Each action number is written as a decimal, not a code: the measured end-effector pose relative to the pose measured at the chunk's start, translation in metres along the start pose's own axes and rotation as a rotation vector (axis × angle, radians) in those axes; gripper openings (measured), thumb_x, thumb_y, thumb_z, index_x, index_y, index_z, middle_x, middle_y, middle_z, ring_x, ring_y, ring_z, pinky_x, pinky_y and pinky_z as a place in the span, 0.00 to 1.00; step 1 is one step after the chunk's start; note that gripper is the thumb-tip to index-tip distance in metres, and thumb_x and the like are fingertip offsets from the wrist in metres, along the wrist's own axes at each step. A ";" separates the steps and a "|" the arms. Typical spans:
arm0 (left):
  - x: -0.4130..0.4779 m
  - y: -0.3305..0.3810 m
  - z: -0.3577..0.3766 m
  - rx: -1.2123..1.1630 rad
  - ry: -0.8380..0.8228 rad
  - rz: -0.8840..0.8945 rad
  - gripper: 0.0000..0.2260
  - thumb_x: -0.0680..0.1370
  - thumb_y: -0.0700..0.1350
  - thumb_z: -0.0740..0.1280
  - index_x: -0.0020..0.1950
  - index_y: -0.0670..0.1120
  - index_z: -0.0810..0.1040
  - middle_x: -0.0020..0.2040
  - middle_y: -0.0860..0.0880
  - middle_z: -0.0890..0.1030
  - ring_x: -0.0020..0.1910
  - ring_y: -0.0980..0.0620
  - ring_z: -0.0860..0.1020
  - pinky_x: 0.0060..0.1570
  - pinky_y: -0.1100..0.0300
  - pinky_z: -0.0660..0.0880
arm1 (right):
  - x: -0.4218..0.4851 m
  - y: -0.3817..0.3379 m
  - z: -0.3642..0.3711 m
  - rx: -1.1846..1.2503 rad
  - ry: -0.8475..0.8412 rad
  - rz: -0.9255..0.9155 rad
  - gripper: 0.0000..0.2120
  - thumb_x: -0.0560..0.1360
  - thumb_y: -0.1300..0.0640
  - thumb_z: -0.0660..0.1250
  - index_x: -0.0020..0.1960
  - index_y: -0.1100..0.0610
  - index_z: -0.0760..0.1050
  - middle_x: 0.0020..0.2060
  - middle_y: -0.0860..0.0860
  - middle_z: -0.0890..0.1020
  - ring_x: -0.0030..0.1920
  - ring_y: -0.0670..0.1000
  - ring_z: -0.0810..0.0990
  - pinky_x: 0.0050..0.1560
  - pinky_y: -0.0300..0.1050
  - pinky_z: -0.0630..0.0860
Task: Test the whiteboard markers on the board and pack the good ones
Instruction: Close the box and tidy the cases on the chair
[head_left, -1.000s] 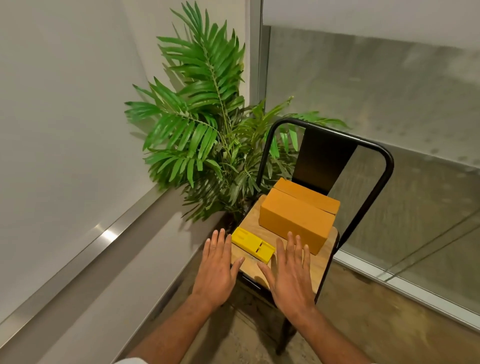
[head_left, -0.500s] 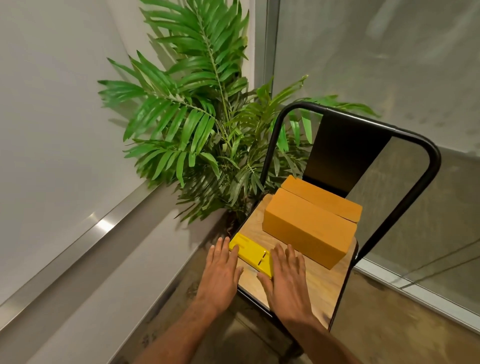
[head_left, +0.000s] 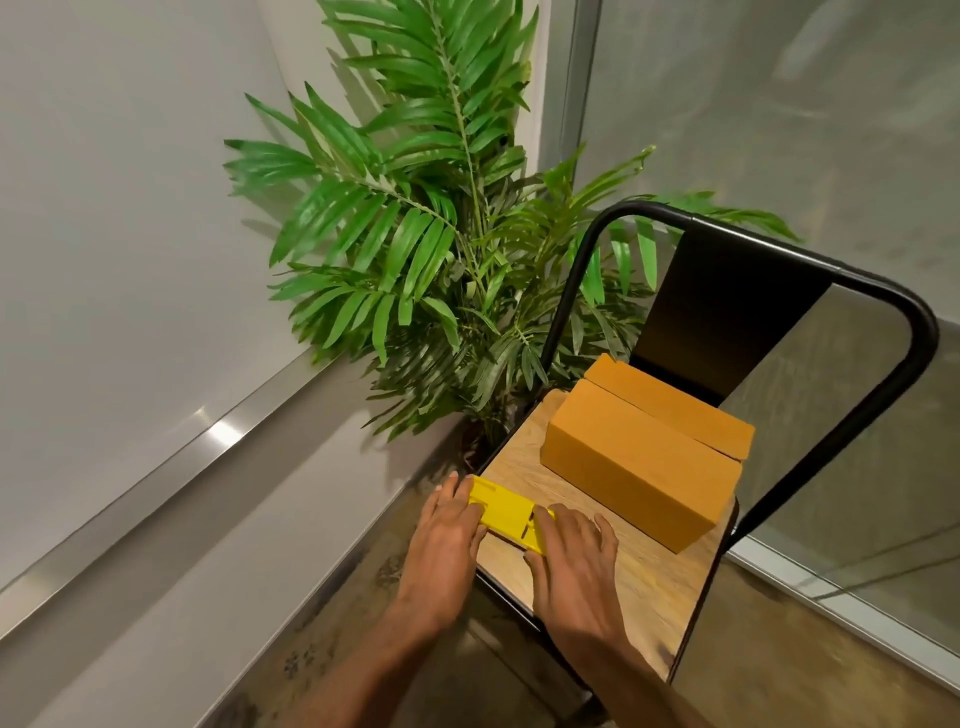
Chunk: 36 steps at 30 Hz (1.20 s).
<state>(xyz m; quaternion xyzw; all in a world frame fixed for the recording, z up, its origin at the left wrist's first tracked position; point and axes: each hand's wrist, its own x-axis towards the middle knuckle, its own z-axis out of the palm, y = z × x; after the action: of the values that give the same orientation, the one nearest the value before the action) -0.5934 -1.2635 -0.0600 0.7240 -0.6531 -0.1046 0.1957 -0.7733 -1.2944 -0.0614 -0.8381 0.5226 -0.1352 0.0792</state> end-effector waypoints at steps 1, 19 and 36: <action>-0.004 -0.001 -0.004 -0.012 0.013 -0.006 0.10 0.85 0.48 0.62 0.63 0.50 0.79 0.80 0.47 0.64 0.82 0.50 0.55 0.81 0.51 0.51 | 0.000 -0.004 -0.003 -0.003 0.010 -0.015 0.23 0.75 0.53 0.72 0.69 0.55 0.72 0.63 0.54 0.77 0.63 0.57 0.75 0.72 0.60 0.58; -0.140 -0.072 -0.144 -0.014 0.468 -0.221 0.14 0.82 0.43 0.67 0.67 0.45 0.80 0.73 0.45 0.75 0.74 0.45 0.72 0.73 0.45 0.68 | -0.018 -0.187 -0.077 0.069 0.069 -0.410 0.29 0.69 0.63 0.74 0.69 0.55 0.73 0.66 0.55 0.75 0.67 0.57 0.72 0.73 0.65 0.59; -0.366 -0.185 -0.298 -0.039 0.648 -0.709 0.18 0.85 0.44 0.63 0.75 0.48 0.73 0.77 0.51 0.70 0.78 0.51 0.65 0.77 0.62 0.51 | -0.097 -0.459 -0.048 0.279 0.026 -0.864 0.26 0.72 0.63 0.73 0.68 0.54 0.72 0.63 0.53 0.76 0.64 0.57 0.74 0.72 0.65 0.62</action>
<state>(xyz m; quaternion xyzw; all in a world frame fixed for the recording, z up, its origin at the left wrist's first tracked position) -0.3499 -0.8456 0.0926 0.8938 -0.2692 0.0539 0.3547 -0.4370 -1.0043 0.0964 -0.9588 0.1028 -0.2355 0.1209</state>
